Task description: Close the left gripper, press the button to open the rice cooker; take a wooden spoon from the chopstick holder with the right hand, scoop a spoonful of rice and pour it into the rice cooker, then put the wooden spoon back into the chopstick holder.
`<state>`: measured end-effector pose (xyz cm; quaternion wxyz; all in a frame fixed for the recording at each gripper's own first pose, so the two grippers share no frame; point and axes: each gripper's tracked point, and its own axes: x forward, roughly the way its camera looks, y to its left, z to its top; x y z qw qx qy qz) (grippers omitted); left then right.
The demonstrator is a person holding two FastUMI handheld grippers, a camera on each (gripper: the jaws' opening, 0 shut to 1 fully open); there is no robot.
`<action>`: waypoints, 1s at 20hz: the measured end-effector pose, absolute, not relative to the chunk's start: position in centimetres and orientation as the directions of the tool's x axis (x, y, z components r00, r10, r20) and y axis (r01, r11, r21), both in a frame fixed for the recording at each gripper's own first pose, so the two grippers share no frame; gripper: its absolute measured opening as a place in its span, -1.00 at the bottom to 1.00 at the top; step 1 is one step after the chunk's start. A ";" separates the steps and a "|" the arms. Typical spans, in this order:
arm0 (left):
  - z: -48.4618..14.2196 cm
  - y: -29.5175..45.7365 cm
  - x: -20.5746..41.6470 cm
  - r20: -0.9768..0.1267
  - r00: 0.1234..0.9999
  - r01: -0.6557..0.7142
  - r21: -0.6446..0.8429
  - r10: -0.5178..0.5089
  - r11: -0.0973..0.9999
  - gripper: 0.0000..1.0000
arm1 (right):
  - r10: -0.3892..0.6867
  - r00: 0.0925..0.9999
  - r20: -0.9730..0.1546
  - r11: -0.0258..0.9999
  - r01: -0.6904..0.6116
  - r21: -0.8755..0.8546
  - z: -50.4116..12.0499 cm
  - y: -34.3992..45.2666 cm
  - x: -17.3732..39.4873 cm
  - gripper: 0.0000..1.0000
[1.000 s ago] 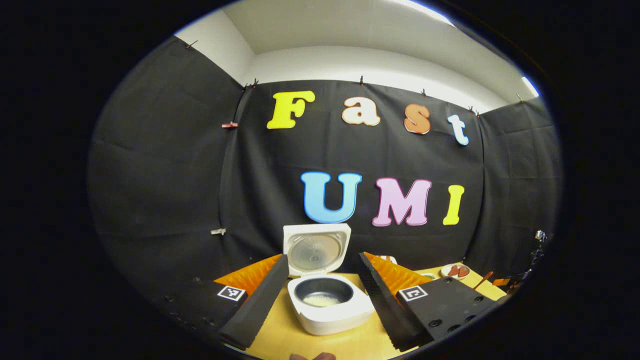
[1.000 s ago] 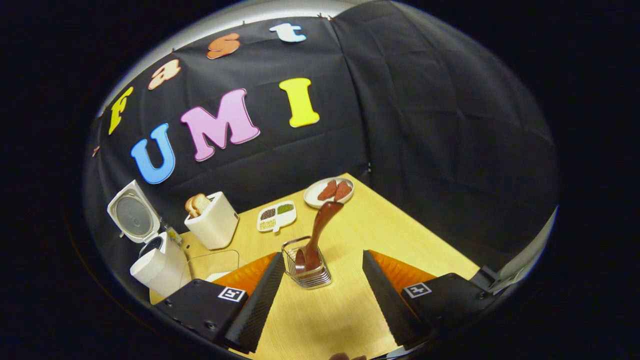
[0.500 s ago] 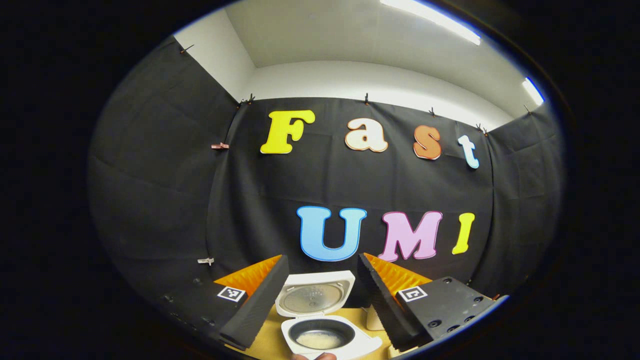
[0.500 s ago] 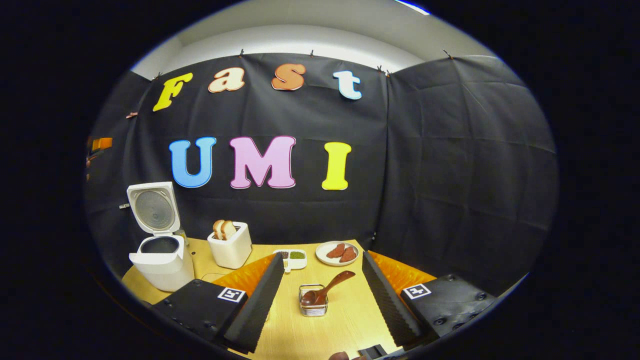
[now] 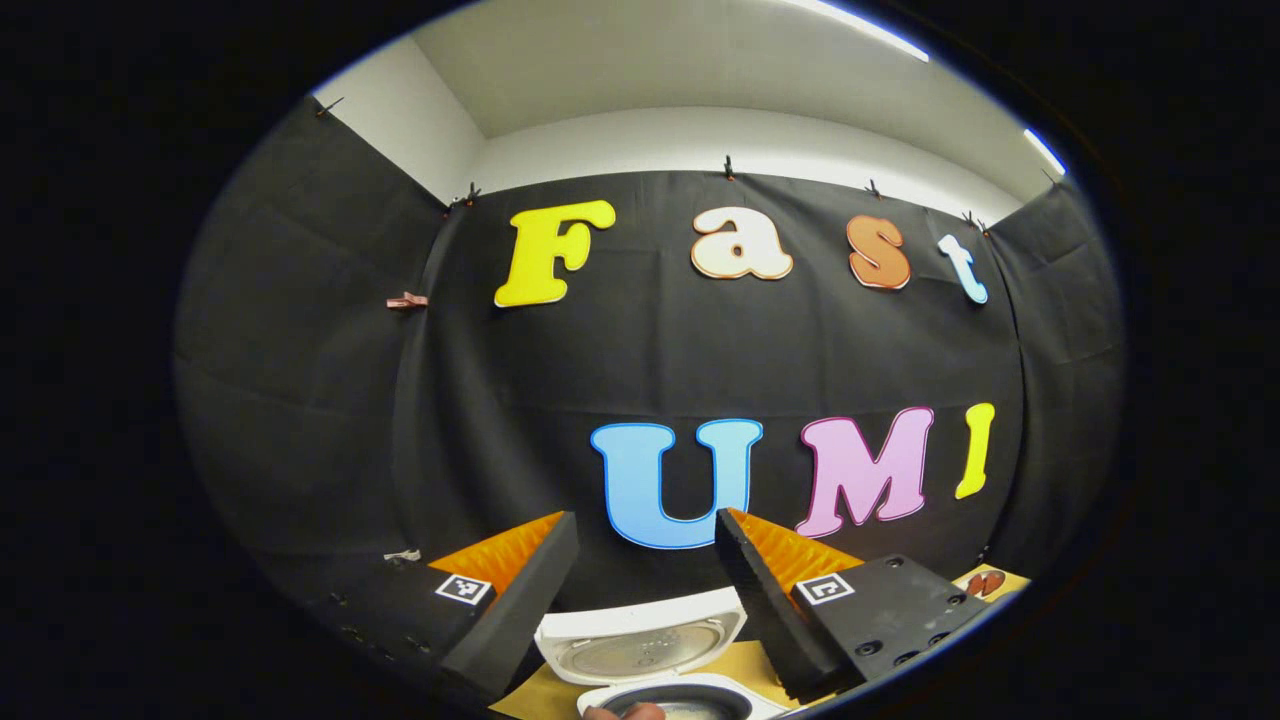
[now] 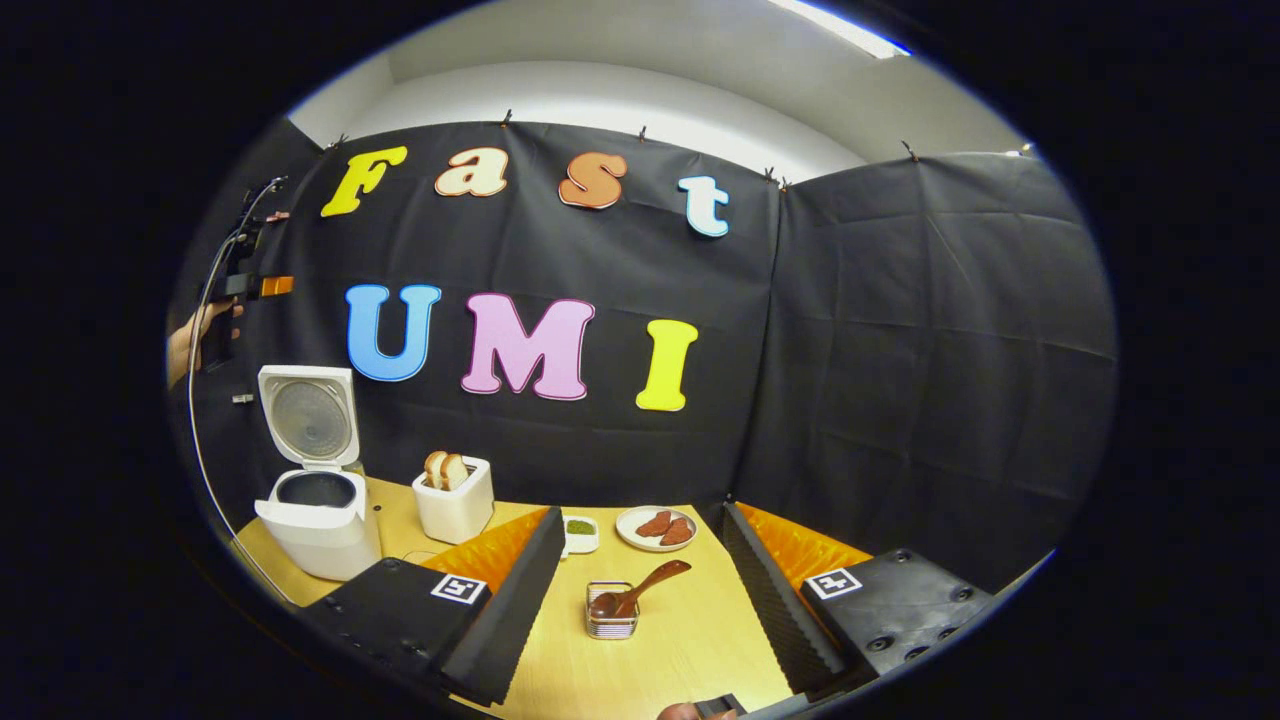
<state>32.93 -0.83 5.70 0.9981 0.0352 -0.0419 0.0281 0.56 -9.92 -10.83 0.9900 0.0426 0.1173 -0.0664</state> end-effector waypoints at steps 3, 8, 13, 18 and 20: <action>2.7 0.0 37.8 0.040 0.995 -0.096 0.064 0.094 0.993 0.90 | -0.158 0.955 -0.253 0.983 0.177 0.056 -10.7 -10.8 -0.6 0.98; -3.5 1.2 44.6 -0.060 0.989 -0.124 0.122 0.132 0.985 0.89 | -0.230 0.935 -0.269 0.969 0.245 0.022 -10.7 -12.1 -3.1 0.96; -11.2 3.3 46.0 -0.236 0.953 -0.193 0.013 0.191 0.981 0.92 | -0.268 0.924 -0.271 0.961 0.276 -0.008 -10.7 -12.6 -4.8 0.96; -11.3 1.7 43.1 -0.262 0.948 -0.180 0.017 0.178 0.984 1.00 | -0.231 0.933 -0.277 0.970 0.244 0.013 -10.5 -11.9 -4.9 0.96; -11.5 0.5 40.5 -0.268 0.950 -0.167 0.006 0.163 0.986 1.00 | -0.197 0.941 -0.274 0.977 0.213 0.029 -10.1 -11.5 -4.6 0.97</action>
